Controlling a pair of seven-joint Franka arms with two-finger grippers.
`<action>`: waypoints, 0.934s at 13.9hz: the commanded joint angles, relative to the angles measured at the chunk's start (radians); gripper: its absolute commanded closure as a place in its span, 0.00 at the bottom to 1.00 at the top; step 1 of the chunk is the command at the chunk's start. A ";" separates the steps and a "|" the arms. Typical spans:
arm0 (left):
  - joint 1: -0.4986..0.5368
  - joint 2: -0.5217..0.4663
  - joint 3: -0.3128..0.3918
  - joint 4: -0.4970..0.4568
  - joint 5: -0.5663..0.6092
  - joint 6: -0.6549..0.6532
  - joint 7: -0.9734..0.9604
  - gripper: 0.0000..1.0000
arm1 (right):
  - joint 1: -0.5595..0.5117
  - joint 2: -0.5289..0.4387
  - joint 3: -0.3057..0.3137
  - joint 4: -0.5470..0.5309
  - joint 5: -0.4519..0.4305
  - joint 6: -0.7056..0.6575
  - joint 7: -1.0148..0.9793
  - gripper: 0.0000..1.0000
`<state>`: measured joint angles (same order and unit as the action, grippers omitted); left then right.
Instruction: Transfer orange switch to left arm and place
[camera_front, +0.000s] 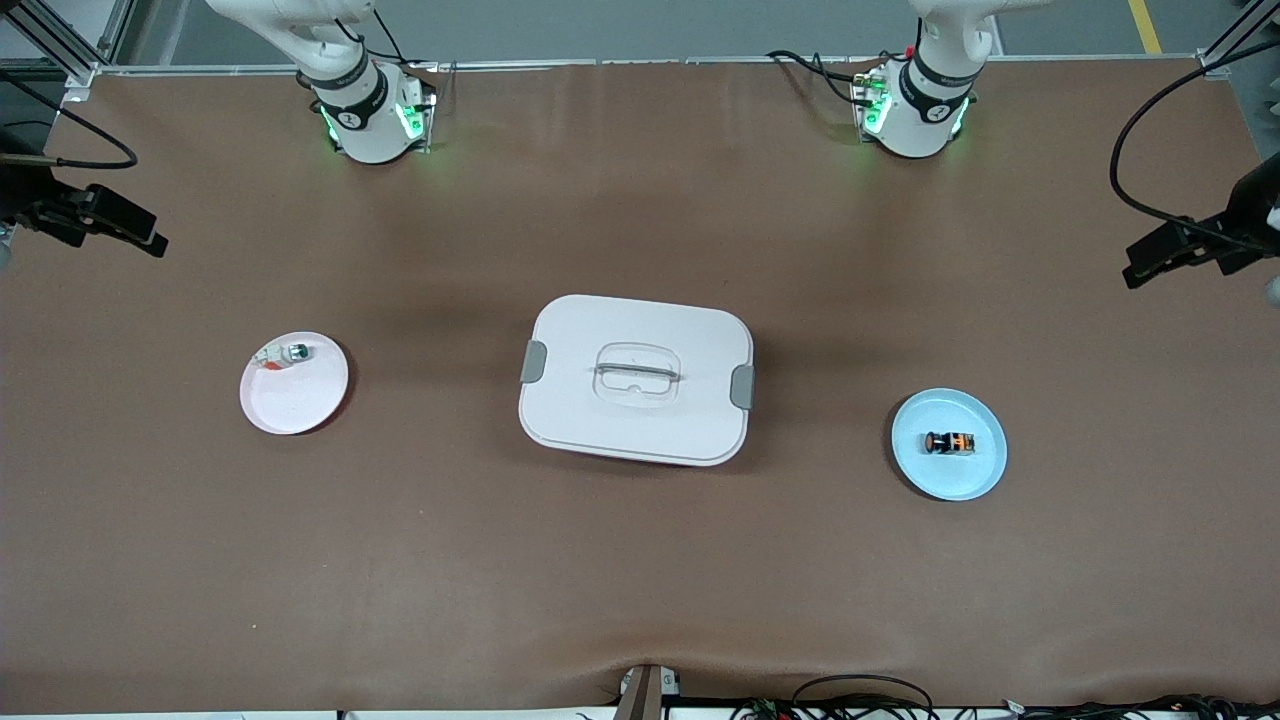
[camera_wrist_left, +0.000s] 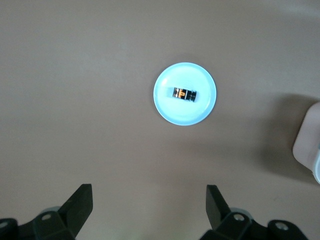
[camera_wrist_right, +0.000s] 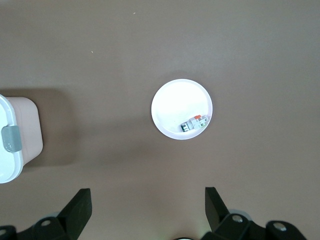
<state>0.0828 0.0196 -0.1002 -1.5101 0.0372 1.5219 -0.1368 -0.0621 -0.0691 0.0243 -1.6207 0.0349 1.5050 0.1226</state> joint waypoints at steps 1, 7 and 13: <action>-0.026 -0.058 0.022 -0.067 -0.020 0.007 0.016 0.00 | -0.001 -0.028 0.000 -0.027 -0.013 0.015 0.014 0.00; -0.028 -0.090 0.004 -0.100 -0.022 0.009 0.016 0.00 | -0.002 -0.029 -0.001 -0.025 -0.013 0.058 0.012 0.00; -0.026 -0.115 -0.007 -0.122 -0.022 0.011 0.017 0.00 | -0.002 -0.037 -0.003 -0.030 -0.013 0.060 -0.001 0.00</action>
<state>0.0529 -0.0633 -0.1000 -1.6050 0.0323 1.5228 -0.1363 -0.0622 -0.0737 0.0213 -1.6208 0.0317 1.5572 0.1235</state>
